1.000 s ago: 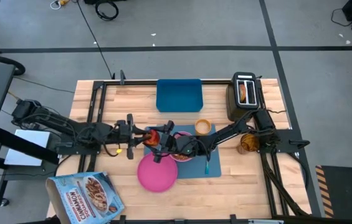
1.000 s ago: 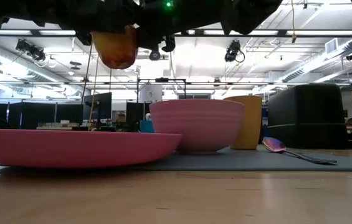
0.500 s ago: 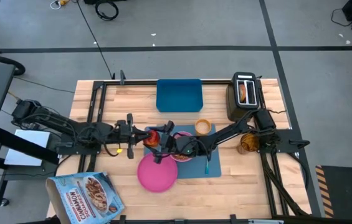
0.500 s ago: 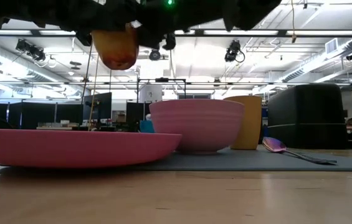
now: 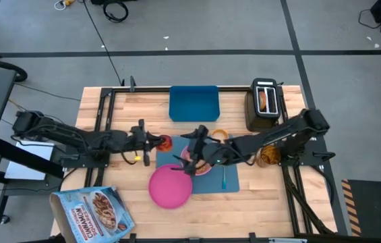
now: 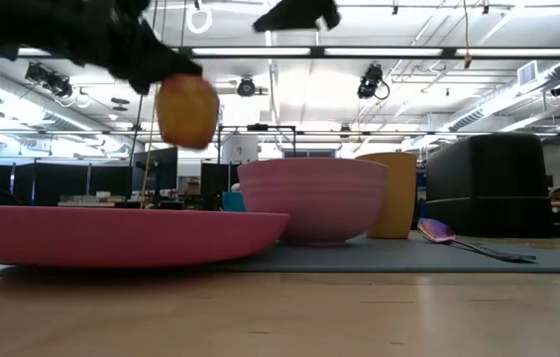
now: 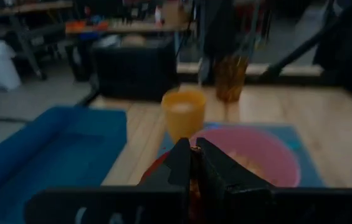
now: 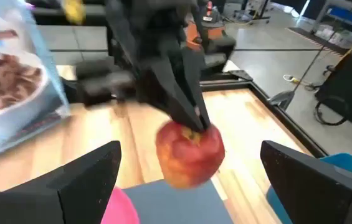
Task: Arrange a breakfast setting
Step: Put the apple to the top left of the pink bowl on the blue table mat
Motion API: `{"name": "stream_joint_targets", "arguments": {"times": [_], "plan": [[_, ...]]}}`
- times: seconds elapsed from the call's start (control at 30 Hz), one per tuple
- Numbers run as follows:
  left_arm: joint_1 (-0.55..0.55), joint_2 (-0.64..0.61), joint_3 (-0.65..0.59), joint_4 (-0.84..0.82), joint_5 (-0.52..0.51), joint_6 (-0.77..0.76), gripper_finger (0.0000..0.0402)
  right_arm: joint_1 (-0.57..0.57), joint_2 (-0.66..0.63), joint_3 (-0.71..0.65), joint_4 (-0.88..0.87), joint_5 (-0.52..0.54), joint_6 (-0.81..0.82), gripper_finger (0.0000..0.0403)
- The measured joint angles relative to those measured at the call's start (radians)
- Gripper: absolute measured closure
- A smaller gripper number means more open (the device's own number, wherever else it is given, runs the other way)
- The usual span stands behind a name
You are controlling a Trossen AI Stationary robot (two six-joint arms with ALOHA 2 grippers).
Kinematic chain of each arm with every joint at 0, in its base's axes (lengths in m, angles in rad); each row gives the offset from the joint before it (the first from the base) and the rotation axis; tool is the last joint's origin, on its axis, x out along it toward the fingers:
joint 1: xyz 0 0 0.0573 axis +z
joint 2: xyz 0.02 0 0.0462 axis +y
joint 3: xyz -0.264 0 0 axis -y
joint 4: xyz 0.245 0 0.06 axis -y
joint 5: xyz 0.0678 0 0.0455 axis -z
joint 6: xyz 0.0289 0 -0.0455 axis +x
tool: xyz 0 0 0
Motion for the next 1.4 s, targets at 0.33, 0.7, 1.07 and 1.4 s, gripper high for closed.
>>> {"name": "stream_joint_targets", "arguments": {"times": [0.33,0.7,1.07,1.4], "plan": [[0.071,0.251,0.0,0.113,-0.025,-0.028,0.0383,0.098,-0.094,0.0,-0.072,0.084,0.027,0.0011],[0.123,0.444,0.0,0.239,-0.024,-0.076,0.0383,0.166,-0.096,-0.001,-0.075,0.089,0.105,0.0011],[0.123,0.512,0.0,0.283,-0.035,-0.101,0.0345,0.199,-0.096,-0.001,-0.113,0.117,0.162,0.0011],[0.123,0.509,0.0,0.3,-0.063,-0.092,0.0308,0.179,-0.117,-0.002,-0.273,0.108,0.308,0.0015]]}}
